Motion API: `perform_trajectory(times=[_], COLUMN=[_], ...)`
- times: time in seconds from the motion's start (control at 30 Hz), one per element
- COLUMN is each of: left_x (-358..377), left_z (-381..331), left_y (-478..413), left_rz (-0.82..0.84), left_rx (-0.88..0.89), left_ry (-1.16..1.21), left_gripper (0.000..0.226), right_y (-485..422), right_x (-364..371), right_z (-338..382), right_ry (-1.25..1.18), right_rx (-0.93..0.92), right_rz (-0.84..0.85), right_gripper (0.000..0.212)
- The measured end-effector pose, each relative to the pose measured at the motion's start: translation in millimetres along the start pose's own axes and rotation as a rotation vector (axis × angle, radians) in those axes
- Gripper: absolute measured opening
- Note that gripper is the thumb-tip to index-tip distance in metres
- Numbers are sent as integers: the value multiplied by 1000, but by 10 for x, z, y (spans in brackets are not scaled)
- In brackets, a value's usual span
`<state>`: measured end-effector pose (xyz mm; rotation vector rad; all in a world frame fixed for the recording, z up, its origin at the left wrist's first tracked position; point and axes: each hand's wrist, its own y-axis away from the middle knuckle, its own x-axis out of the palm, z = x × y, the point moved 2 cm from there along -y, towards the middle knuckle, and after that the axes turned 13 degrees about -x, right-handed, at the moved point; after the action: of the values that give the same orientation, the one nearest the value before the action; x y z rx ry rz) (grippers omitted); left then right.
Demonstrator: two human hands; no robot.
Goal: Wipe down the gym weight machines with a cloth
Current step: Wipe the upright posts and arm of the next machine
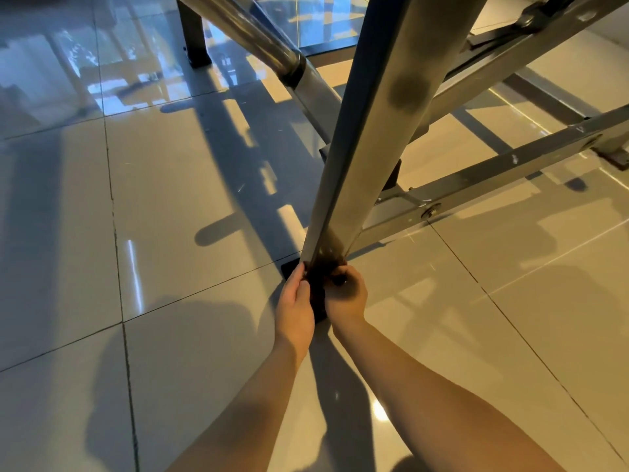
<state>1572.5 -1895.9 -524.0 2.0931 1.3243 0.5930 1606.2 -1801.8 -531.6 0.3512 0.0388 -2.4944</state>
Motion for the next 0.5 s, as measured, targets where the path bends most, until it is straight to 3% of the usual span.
perform_trajectory(times=[0.1,0.2,0.27,0.37,0.5], left_x=[-15,-18,6,56,96], left_z=[-54,-193,-264,-335,-600], left_y=[70,174,242,368,657], left_rz=[7,-5,-11,-4,13], left_rx=[-25,-9,29,56,115], left_ry=[43,34,11,-15,-69], left_gripper=[39,28,22,34,34], right_y=[-4,-47,-64,-20,41], right_x=[-135,-227,-174,-112,-272], right_z=[256,510,483,448,957], right_ry=[-110,-138,-122,-187,-198], right_rx=[-129,-250,-198,53,-36], right_rz=[-196,-229,-247,-234,-250], right_gripper=[21,16,14,12,15])
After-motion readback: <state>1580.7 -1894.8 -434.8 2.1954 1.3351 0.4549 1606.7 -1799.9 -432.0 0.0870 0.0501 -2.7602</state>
